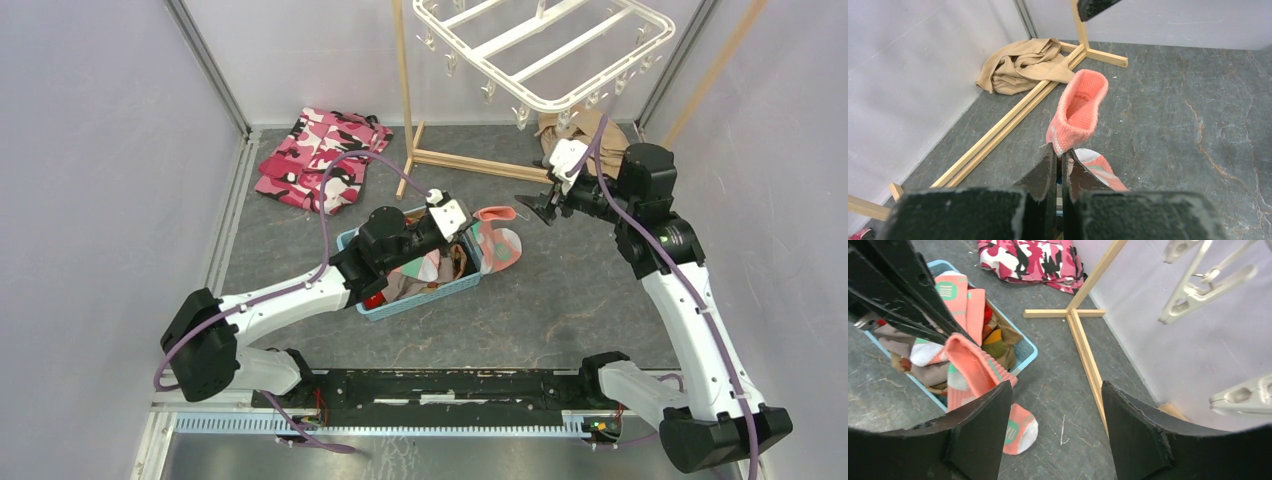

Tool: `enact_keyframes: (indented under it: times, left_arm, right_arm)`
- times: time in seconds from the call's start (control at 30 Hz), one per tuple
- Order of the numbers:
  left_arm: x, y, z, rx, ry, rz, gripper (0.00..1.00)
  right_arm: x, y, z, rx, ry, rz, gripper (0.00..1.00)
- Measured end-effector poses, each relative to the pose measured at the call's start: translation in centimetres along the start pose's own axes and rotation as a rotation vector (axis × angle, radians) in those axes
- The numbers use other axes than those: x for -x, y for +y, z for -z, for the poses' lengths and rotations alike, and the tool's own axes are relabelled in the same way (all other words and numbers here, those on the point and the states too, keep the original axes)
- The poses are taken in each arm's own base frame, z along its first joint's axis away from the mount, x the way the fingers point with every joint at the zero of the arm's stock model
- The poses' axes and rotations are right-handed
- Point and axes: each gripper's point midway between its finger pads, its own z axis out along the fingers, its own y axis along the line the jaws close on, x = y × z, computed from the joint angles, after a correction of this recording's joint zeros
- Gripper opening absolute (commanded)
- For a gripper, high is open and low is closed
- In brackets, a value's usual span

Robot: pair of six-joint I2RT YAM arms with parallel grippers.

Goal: Clip the socks to the hanger
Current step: Open the clamp at the hanger.

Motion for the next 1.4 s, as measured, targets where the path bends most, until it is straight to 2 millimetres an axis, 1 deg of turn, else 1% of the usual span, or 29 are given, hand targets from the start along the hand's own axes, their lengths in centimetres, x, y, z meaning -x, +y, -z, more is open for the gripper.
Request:
enact_keyframes:
  times: [0.07,0.17,0.37,0.67,0.73,0.8,0.87,0.9,0.97,1.0,1.1,1.17,1.23,1.4]
  left_arm:
    - [0.2,0.0,0.2,0.003,-0.009,0.0,0.02]
    - [0.6,0.1,0.3,0.007,-0.025,-0.001,0.02]
    - [1.1,0.1,0.2,0.005,-0.042,-0.004,0.02]
    - [1.0,-0.3,0.1,-0.018,-0.046,-0.004,0.02]
    - [1.0,-0.3,0.1,-0.021,-0.045,-0.003,0.02]
    - [1.1,-0.4,0.1,-0.025,-0.047,-0.003,0.02]
    - [1.3,-0.5,0.1,-0.032,-0.053,-0.004,0.02]
    - [1.4,-0.6,0.0,-0.037,-0.056,-0.005,0.02]
    - [1.6,-0.8,-0.2,-0.052,-0.063,-0.005,0.02]
    - [1.6,-0.9,-0.3,-0.058,-0.065,-0.004,0.02]
    - [1.5,-1.2,-0.7,-0.077,-0.066,-0.001,0.02]
    - [1.3,-1.4,-0.9,-0.081,-0.063,0.003,0.02]
    - [1.0,-1.4,-1.1,-0.082,-0.056,0.007,0.02]
    - [0.5,-1.3,-1.2,-0.072,-0.045,0.013,0.02]
  right_arm:
    - [0.1,-0.6,-0.1,-0.018,-0.001,0.002,0.66]
    - [-0.2,-0.7,-0.5,-0.007,0.006,0.0,0.62]
    - [-1.0,0.9,-1.1,0.086,0.009,-0.006,0.56]
    - [-2.0,2.9,-2.4,0.183,0.024,0.0,0.54]
    - [-2.0,3.1,-2.6,0.195,0.025,0.004,0.49]
    - [-2.0,3.4,-2.8,0.204,0.024,0.005,0.41]
    - [-1.8,3.5,-3.1,0.208,0.016,0.004,0.28]
    - [-1.6,3.4,-3.2,0.207,0.01,0.005,0.23]
    - [-1.2,3.3,-3.6,0.202,-0.004,-0.003,0.18]
    - [-0.9,3.2,-3.9,0.196,-0.015,-0.008,0.17]
    - [0.0,2.9,-4.4,0.182,-0.044,-0.019,0.17]
    - [0.4,2.7,-4.6,0.177,-0.059,-0.026,0.2]
    - [0.6,2.6,-4.7,0.173,-0.066,-0.029,0.31]
    - [0.5,2.3,-4.4,0.157,-0.058,-0.023,0.46]
